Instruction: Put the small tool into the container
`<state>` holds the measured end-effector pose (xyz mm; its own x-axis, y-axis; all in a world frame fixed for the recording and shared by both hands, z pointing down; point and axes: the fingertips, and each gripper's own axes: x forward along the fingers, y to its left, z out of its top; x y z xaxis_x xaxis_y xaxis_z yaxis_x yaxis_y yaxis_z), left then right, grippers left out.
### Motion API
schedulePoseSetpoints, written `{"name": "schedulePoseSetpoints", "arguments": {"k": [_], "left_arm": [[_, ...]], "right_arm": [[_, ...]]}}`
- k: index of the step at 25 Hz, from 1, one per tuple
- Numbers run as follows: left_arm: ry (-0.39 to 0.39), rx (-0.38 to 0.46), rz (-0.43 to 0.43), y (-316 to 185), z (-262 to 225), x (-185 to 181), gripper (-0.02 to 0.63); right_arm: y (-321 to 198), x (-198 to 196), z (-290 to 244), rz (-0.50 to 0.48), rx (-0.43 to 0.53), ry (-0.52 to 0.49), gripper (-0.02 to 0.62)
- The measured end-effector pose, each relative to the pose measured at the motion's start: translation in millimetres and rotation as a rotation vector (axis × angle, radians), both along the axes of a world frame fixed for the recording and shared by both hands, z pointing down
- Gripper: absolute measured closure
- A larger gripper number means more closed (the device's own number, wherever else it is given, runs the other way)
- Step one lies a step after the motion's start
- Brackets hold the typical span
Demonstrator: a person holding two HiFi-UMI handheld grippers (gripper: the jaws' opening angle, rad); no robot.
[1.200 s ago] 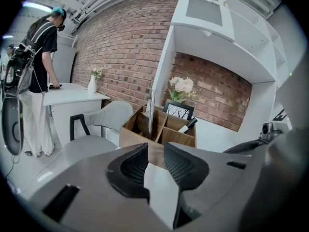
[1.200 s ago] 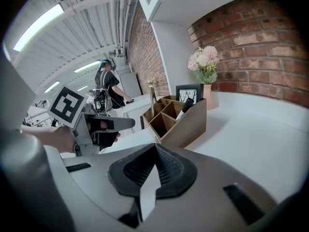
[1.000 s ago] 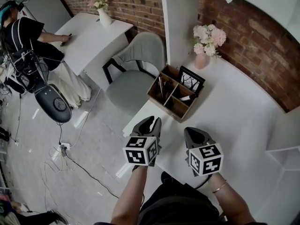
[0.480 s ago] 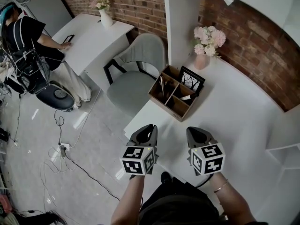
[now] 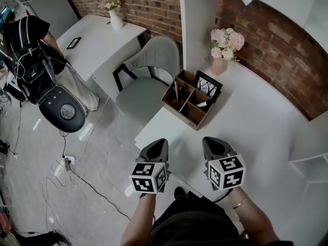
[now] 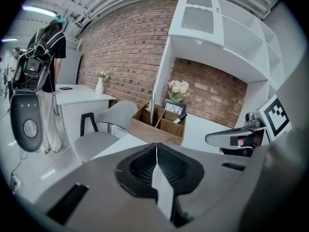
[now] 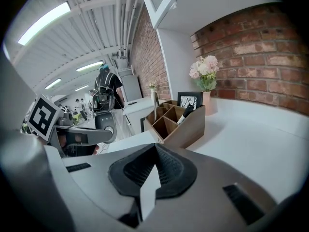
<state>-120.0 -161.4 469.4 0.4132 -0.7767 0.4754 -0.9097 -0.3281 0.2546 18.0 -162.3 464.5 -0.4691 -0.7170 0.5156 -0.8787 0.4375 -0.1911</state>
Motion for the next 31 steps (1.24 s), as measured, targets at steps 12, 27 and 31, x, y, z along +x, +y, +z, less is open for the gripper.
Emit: {"name": "schedulePoseSetpoints", "arguments": {"k": [12, 27, 31], "left_arm": [[0.007, 0.007, -0.009, 9, -4, 2, 0.594], [0.009, 0.013, -0.020, 22, -7, 8, 0.594], [-0.012, 0.023, -0.007, 24, -10, 10, 0.594]], "right_arm": [[7, 3, -10, -0.008, 0.031, -0.005, 0.592], [20, 5, -12, -0.015, 0.038, -0.014, 0.592], [23, 8, -11, -0.016, 0.041, -0.002, 0.592]]}}
